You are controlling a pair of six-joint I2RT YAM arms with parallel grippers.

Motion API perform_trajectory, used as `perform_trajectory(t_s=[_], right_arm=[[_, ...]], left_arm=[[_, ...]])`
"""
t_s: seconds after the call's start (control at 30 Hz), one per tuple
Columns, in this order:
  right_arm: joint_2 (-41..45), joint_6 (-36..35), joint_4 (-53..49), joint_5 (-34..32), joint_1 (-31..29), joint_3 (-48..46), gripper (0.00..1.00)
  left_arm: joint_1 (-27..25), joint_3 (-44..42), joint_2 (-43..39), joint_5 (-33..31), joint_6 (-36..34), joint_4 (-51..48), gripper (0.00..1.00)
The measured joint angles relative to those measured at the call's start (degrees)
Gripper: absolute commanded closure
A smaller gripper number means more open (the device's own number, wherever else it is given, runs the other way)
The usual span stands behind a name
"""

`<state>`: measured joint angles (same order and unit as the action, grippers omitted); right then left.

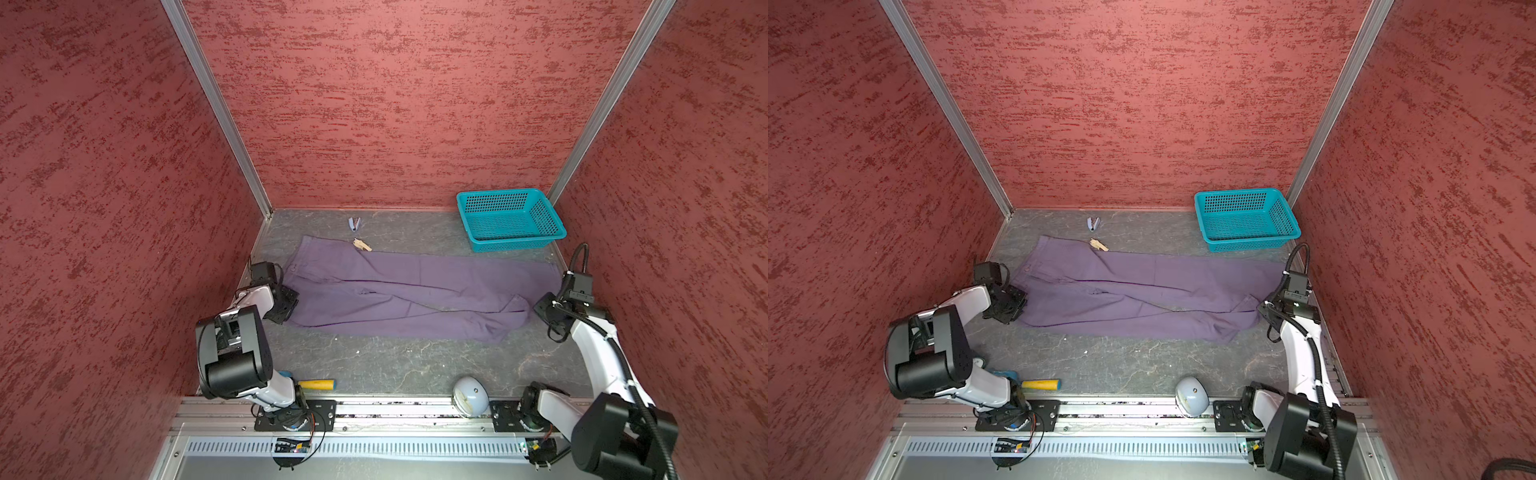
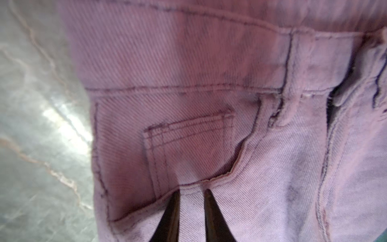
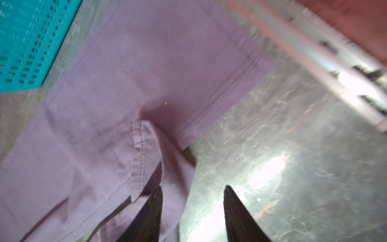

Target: Fold and stack the trousers

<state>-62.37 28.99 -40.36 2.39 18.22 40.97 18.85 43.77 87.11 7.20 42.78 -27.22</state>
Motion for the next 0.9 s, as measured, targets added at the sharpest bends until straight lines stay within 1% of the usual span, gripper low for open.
perform_trajectory(t_s=[0.03,0.13,0.2,0.27,0.3,0.33,0.37,0.4,0.43,0.57,0.63,0.7,0.77,0.83,0.9], right_arm=[[-1.5,0.0,0.3,1.7,0.0,-0.1,0.37],[-5.2,0.0,1.7,6.0,0.0,-1.6,0.28],[-6.1,0.0,2.4,8.0,0.0,-3.0,0.27],[-6.8,0.1,3.1,9.6,0.0,-3.8,0.31],[-7.4,0.2,3.7,10.2,0.0,-3.9,0.37],[-8.3,0.2,4.4,10.8,0.0,-3.9,0.5],[-9.3,0.1,5.3,11.4,0.0,-3.9,0.68],[-10.6,0.0,6.2,12.0,0.0,-3.9,0.89],[-12.2,0.0,6.8,12.5,0.0,-3.8,1.0],[-14.4,-0.2,5.0,12.6,0.0,-0.2,1.0],[-13.9,-0.5,2.5,11.8,0.0,5.0,1.0],[-12.6,-1.0,0.5,10.8,-0.1,13.0,1.0],[-10.4,-1.2,-0.8,9.8,-0.2,20.3,1.0],[-6.7,-1.5,-1.7,8.5,-0.6,26.2,1.0],[-1.9,-1.4,-2.3,6.8,-0.9,28.2,1.0]], left_arm=[[0.1,-0.4,-0.4,0.0,0.0,-0.1,0.76],[0.2,-1.1,-1.2,0.0,0.0,-0.2,0.74],[0.2,-1.2,-1.3,0.0,0.0,-0.2,0.74],[0.2,-1.2,-1.3,0.1,0.0,-0.1,0.73],[0.2,-1.2,-1.3,0.2,0.0,-0.1,0.73],[0.2,-1.2,-1.3,0.2,0.0,0.0,0.73],[0.2,-1.2,-1.3,0.2,0.0,0.0,0.74],[0.2,-1.2,-1.2,0.2,0.0,0.0,0.74],[0.2,-1.2,-1.2,0.2,0.0,0.0,0.75],[0.2,-1.3,-1.2,0.2,0.2,0.0,0.8],[0.6,-1.6,-1.3,0.4,0.3,0.0,0.84],[1.0,-2.0,-1.7,0.7,0.4,0.0,0.9],[1.3,-2.6,-2.1,1.6,0.5,-0.1,0.94],[1.4,-3.1,-2.6,3.3,0.4,-0.4,0.96],[1.5,-3.6,-3.1,4.9,0.3,-0.9,0.97]])
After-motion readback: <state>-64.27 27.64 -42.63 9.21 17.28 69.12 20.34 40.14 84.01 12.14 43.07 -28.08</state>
